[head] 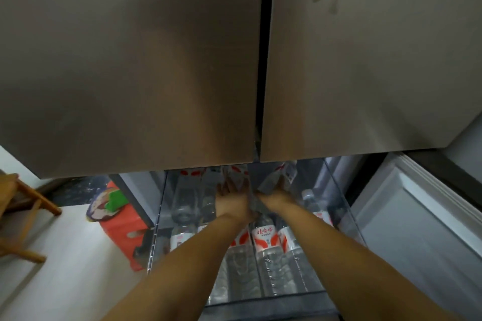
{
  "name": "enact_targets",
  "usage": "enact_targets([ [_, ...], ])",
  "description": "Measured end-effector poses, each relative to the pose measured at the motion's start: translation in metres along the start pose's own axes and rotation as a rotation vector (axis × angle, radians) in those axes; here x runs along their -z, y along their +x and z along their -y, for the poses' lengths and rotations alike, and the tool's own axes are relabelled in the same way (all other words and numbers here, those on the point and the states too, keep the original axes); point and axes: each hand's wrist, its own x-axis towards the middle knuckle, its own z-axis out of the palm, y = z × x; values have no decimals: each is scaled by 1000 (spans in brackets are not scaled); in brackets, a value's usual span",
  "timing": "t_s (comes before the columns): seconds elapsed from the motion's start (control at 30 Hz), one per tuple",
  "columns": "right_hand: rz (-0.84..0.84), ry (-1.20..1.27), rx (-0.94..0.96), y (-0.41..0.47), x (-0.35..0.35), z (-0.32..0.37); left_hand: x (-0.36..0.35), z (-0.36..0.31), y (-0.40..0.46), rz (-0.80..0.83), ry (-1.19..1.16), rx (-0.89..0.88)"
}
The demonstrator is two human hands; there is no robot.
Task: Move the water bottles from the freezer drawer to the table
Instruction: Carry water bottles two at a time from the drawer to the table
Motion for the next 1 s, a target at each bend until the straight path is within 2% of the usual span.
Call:
enact_targets([
  [0.1, -7, -65, -17, 2, -5, -2, -1, -1, -3, -53, -15, -16],
  [0.27, 56, -240, 61, -3, 5, -9, 4, 0, -25, -35, -99, -79],
  [0.4, 189, -201, 139, -32, 27, -10, 7, -5, -54, 33, -181, -44],
  [0.5, 275, -234, 113, -62, 42, -12, 6, -12, -77, 70, -304, -41],
  [0.67, 318, -373, 88, -72, 44, -33, 5, -21, -110, 72, -489, 29],
  [0.73, 375, -361, 36, -79, 49, -41, 5, -16, -117, 111, -579, 58],
  [0.87, 510, -386, -44, -92, 58, -56, 8, -7, -116, 264, -601, 91],
  [1.0, 481, -335, -28, -95, 62, -51, 20, -10, -101, 355, -906, 216],
])
